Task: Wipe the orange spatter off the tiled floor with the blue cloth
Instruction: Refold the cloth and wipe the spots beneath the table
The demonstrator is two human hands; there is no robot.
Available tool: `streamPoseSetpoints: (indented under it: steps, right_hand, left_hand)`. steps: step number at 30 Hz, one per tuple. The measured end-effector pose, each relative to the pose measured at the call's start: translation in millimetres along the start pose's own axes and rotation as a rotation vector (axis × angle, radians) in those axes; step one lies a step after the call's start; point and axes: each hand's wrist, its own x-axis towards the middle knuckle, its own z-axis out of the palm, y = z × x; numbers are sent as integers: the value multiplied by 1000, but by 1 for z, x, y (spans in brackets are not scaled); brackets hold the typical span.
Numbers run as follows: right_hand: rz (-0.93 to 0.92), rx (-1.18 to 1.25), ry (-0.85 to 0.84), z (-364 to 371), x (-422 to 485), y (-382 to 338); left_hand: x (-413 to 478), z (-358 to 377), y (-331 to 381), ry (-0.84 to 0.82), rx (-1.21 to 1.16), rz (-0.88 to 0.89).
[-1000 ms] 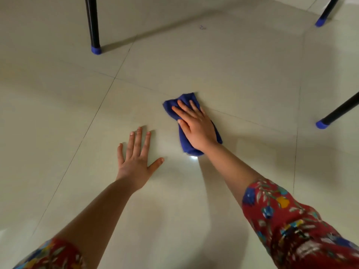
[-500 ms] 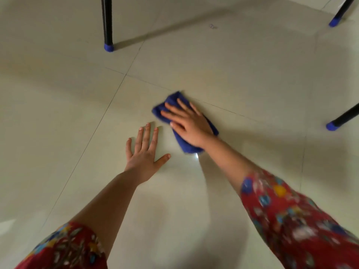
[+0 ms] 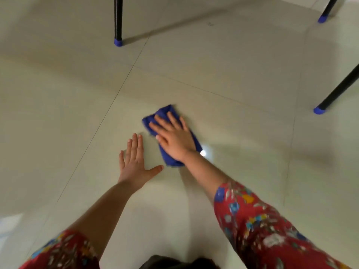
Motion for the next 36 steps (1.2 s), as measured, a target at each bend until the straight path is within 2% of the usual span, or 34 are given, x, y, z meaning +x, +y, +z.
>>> streamPoseSetpoints:
  steps: [2, 3, 6, 8, 10, 11, 13, 15, 17, 18, 21, 24, 26, 28, 30, 31, 33, 36]
  right_hand:
    - [-77, 14, -19, 0, -61, -17]
    - [-40, 12, -22, -2, -94, -10]
    - [347, -50, 60, -18, -157, 52]
    - [645, -53, 117, -31, -150, 88]
    - [791, 6, 148, -35, -115, 94]
    - [794, 23, 134, -31, -98, 84]
    - [672, -13, 119, -18, -93, 48]
    - [445, -32, 71, -6, -132, 9]
    - [346, -22, 18, -7, -189, 1]
    - [405, -25, 11, -12, -214, 9]
    - [801, -55, 34, -32, -256, 61]
    - [1004, -30, 54, -44, -226, 99]
    - [963, -36, 44, -39, -199, 90]
    - [759, -69, 42, -27, -199, 58]
    - [530, -84, -18, -17, -241, 18]
    - [488, -79, -39, -17, -267, 8]
    - [607, -53, -25, -23, -305, 18]
    - [1021, -50, 31, -36, -307, 67]
  left_hand:
    - [-7, -2, -8, -34, 26, 13]
    - [-10, -2, -10, -45, 51, 38]
    - [-20, 2, -7, -81, 108, 121]
    - [-28, 10, 0, -109, 121, 176]
    - [-37, 17, 7, -107, 156, 250]
    - [-39, 19, 10, -102, 172, 279]
    - [-41, 20, 13, -95, 190, 308]
    - [-40, 15, 14, -109, 219, 328]
    - [-36, 13, 13, -118, 248, 359]
    - [-35, 13, 12, -119, 258, 377]
    - [-41, 16, 10, -139, 297, 417]
    - [-50, 22, 11, -147, 297, 441]
    - [-56, 25, 16, -148, 279, 444]
    - [-62, 23, 21, -141, 259, 444]
    - [-69, 20, 22, -132, 251, 438]
    - [-72, 18, 22, -134, 250, 433]
    - [-77, 16, 20, -155, 257, 438]
    - [-86, 22, 15, -199, 253, 423]
